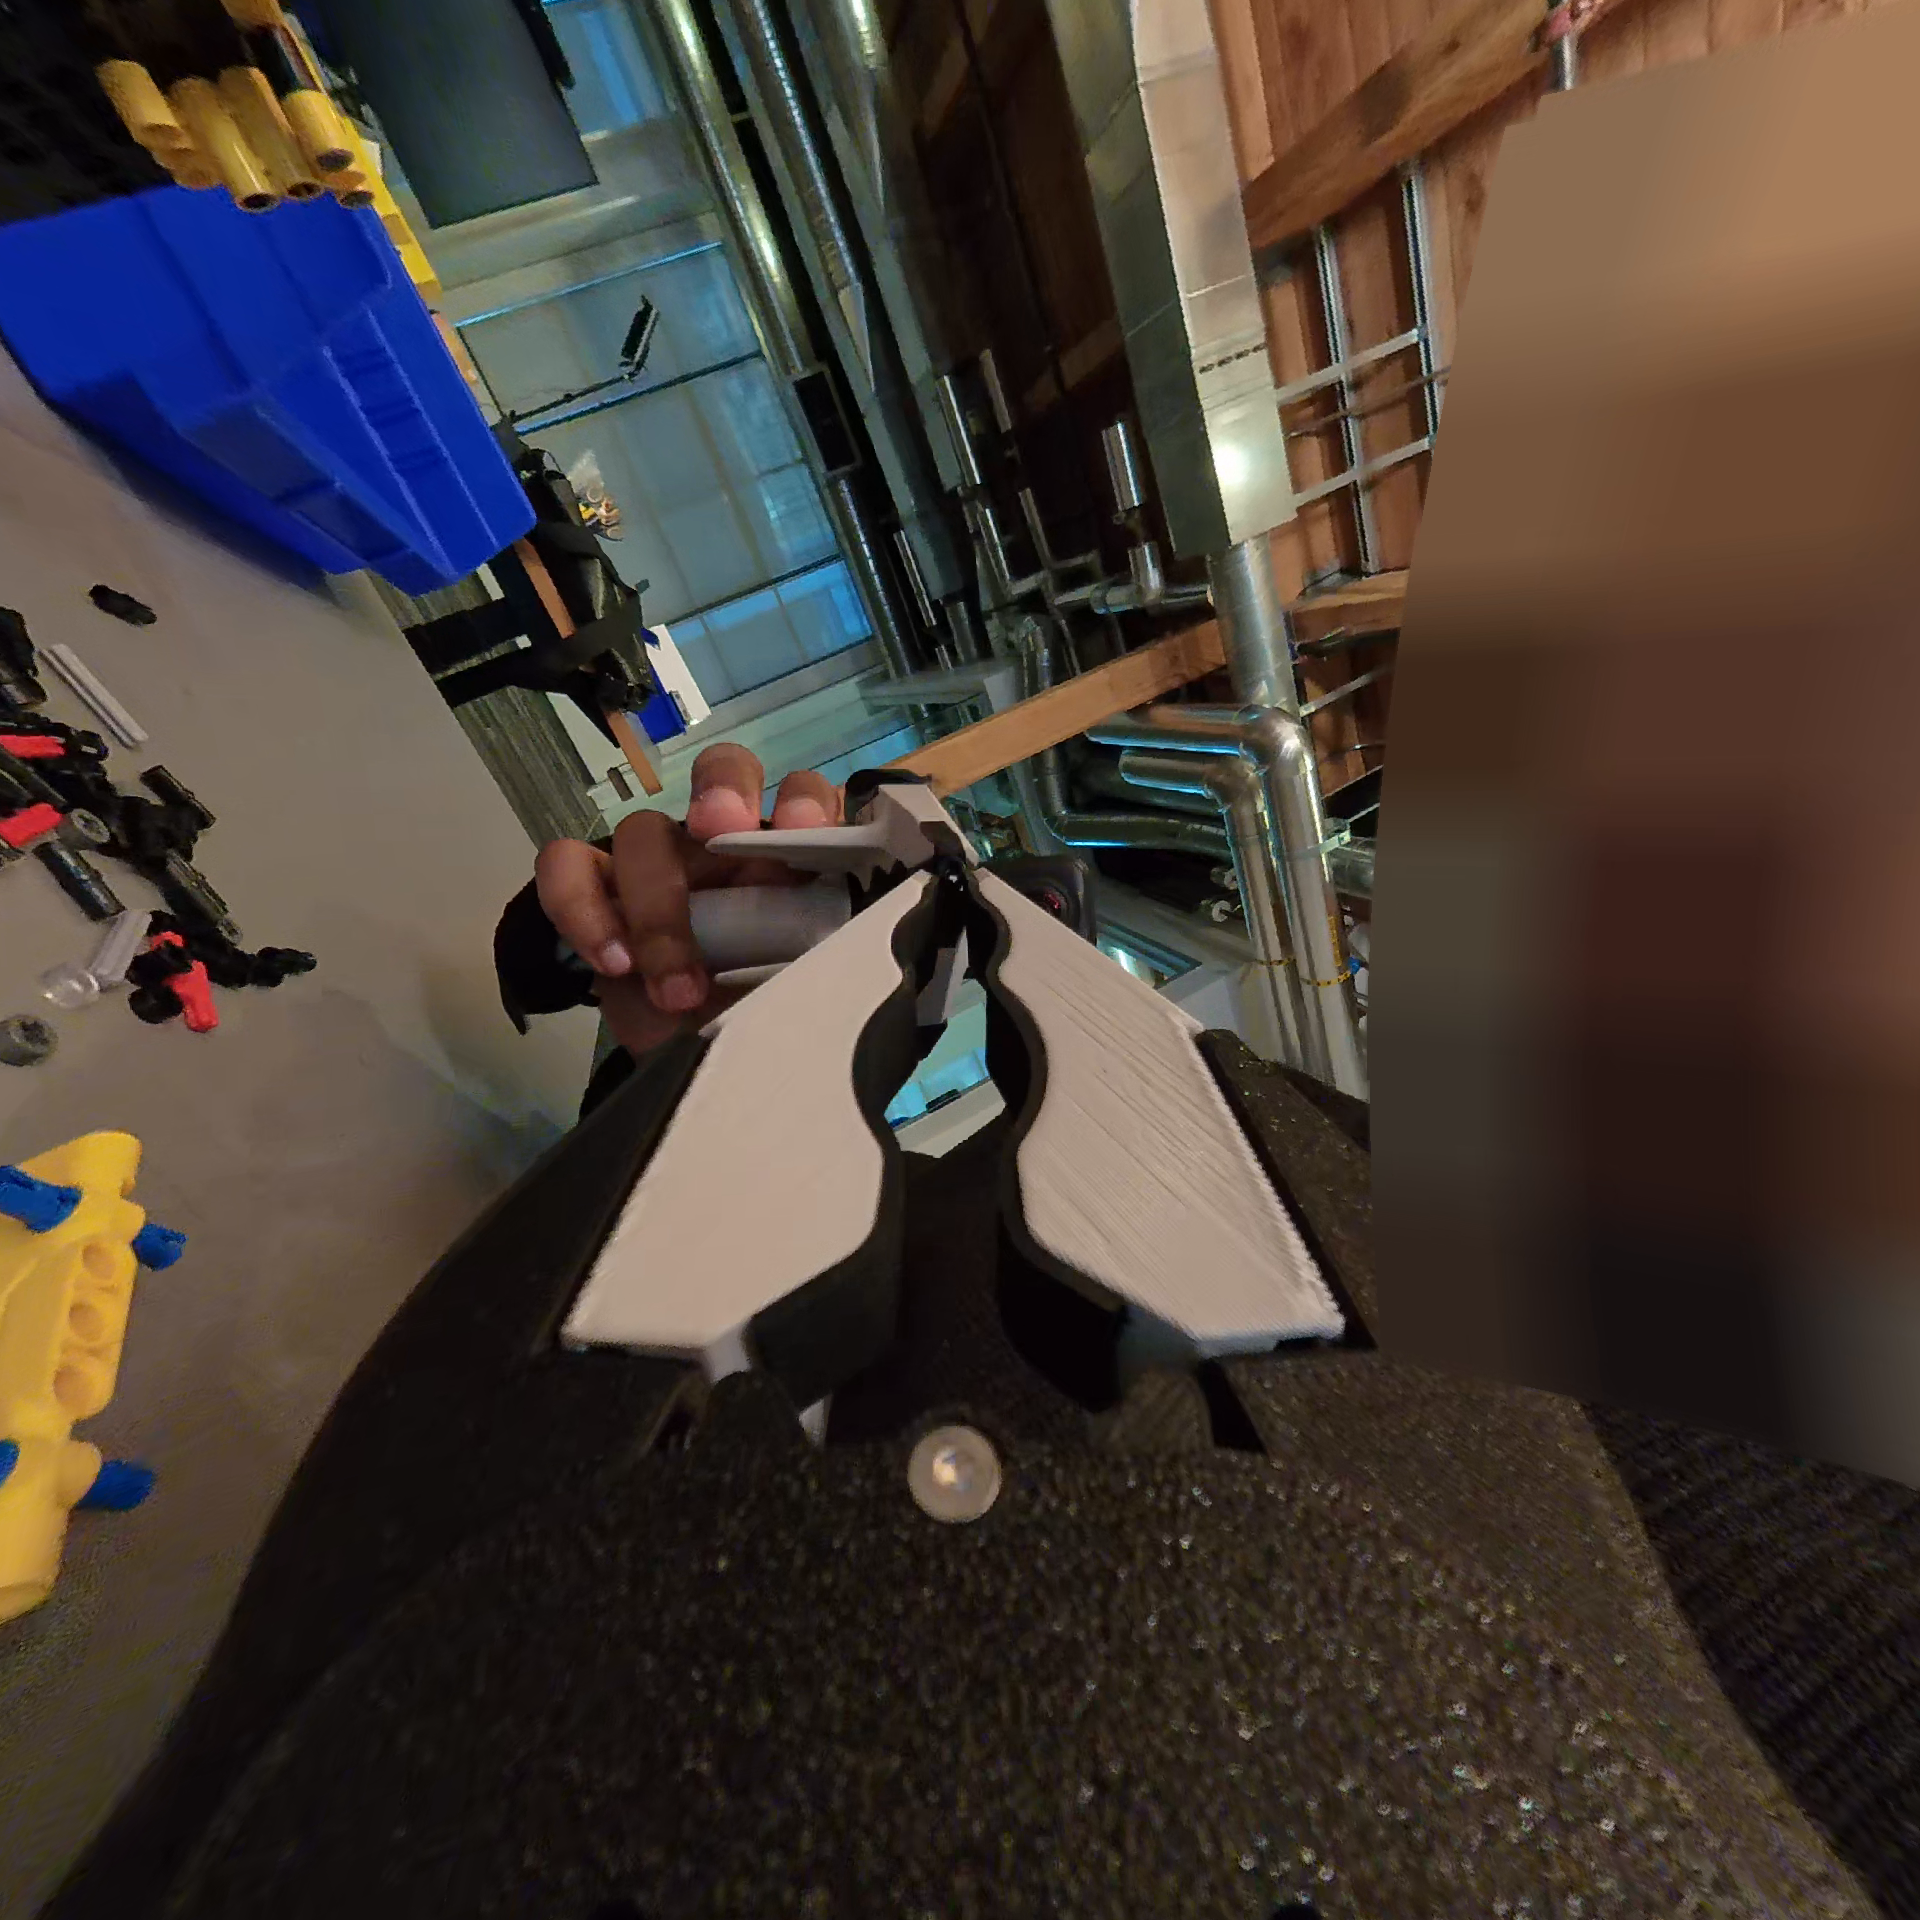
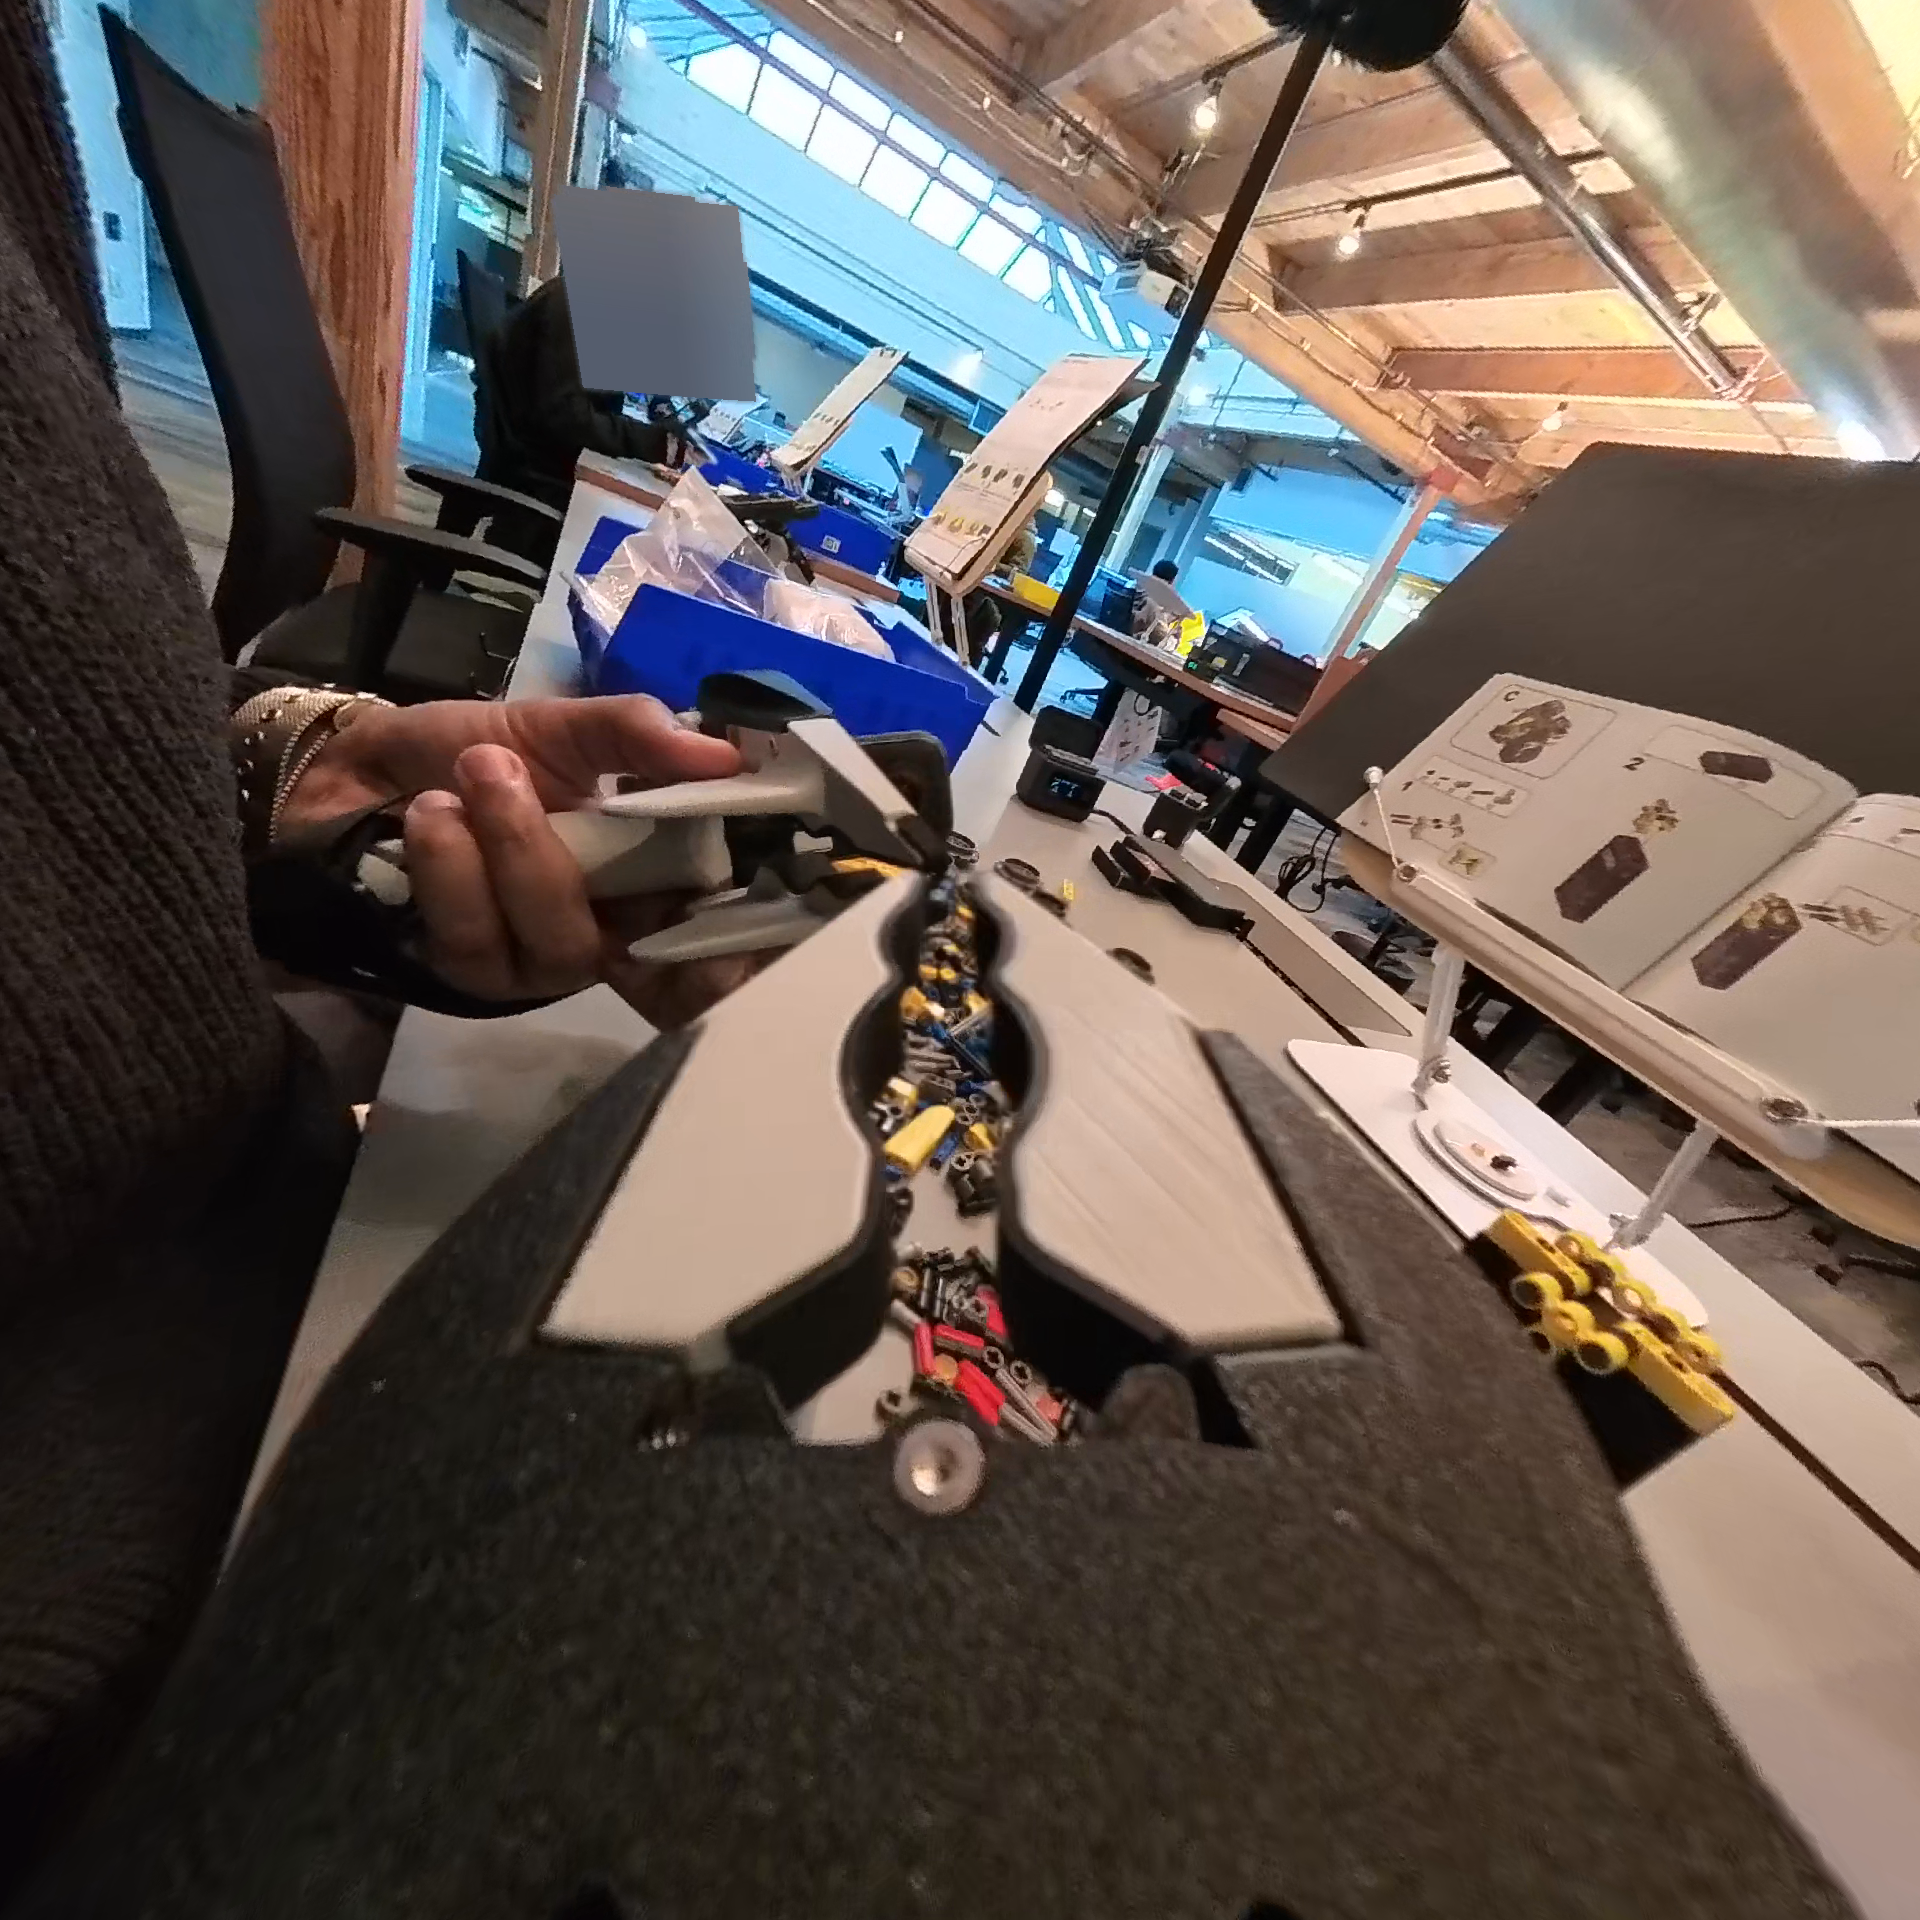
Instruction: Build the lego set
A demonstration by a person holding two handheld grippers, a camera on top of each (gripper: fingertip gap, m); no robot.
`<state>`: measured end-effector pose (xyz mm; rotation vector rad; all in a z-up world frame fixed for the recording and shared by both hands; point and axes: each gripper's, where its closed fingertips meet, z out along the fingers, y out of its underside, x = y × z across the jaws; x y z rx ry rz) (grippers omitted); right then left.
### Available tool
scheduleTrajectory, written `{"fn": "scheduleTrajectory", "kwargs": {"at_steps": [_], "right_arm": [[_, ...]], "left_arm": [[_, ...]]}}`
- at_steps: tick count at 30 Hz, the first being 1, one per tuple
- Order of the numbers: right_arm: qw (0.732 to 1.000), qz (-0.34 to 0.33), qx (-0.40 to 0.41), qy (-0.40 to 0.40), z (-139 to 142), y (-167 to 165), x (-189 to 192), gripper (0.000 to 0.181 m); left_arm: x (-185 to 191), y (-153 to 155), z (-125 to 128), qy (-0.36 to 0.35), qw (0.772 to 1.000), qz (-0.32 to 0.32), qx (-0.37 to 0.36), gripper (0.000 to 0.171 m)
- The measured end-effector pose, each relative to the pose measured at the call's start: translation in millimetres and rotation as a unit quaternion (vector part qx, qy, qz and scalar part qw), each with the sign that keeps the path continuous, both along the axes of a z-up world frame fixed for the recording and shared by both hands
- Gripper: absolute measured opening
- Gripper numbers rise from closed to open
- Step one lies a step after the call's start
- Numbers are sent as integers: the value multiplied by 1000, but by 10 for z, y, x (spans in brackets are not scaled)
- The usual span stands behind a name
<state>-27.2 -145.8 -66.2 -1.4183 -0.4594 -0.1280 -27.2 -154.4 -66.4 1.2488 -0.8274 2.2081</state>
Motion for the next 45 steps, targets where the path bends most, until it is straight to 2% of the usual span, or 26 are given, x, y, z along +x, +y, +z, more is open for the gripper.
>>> {"fn": "scheduleTrajectory", "kwargs": {"at_steps": [5, 6, 7, 9, 11, 12, 14, 16, 20, 21, 23, 26, 29, 32, 34, 35, 37, 41, 43, 45], "right_arm": [[1000, 1, -23, 7, -50, 25, 57, 4], [999, 2, -31, 18, -59, 21, 80, 4], [999, 2, -34, 31, -56, 8, 108, 4], [997, 0, -45, 59, -75, -27, 185, 4], [994, -7, -73, 84, -171, -50, 275, 4], [991, -10, -92, 97, -248, -53, 312, 4], [982, -12, -137, 126, -432, -42, 348, 4], [971, -9, -181, 156, -609, -14, 330, 5], [957, 11, -218, 190, -762, 34, 197, 5], [955, 14, -224, 196, -787, 41, 173, 5], [948, 18, -239, 209, -838, 52, 151, 5], [936, 25, -258, 237, -879, 56, 153, 5], [922, 32, -276, 268, -920, 56, 164, 5], [911, 34, -293, 288, -965, 62, 173, 5], [905, 35, -301, 297, -989, 71, 182, 5], [902, 36, -306, 302, -1002, 76, 183, 4], [897, 36, -311, 312, -1017, 84, 196, 4], [890, 40, -301, 339, -981, 57, 237, 4], [873, 53, -311, 372, -998, -1, 211, 5], [855, 80, -312, 405, -970, -66, 140, 4]], "left_arm": [[63, 43, -65, 15, 1000, 10, 23, 5], [86, 86, -92, 21, 999, 25, 40, 9], [99, 141, -117, 21, 997, 44, 64, 22], [113, 253, -226, 22, 984, 87, 152, 39], [137, 370, -413, 34, 952, 135, 271, 57], [139, 411, -504, 37, 931, 152, 331, 61], [128, 411, -681, 42, 889, 156, 428, 61], [106, 353, -877, 50, 851, 135, 504, 61], [60, 313, -1171, 43, 773, 96, 625, 60], [47, 312, -1213, 34, 757, 86, 646, 58], [32, 314, -1265, 20, 741, 69, 668, 42], [37, 341, -1329, 20, 729, 54, 683, 25], [20, 351, -1397, 17, 708, 32, 705, 23], [0, 317, -1442, 13, 701, 12, 713, 21], [16, 320, -1476, 14, 694, 13, 720, 8], [31, 314, -1480, 12, 692, 16, 722, 7], [38, 271, -1472, 5, 696, 12, 718, 7], [3, 164, -1370, -37, 718, 7, 695, 7], [-27, 164, -1297, -64, 715, 16, 696, 7], [-62, 132, -1180, -92, 726, 26, 681, 7]]}}
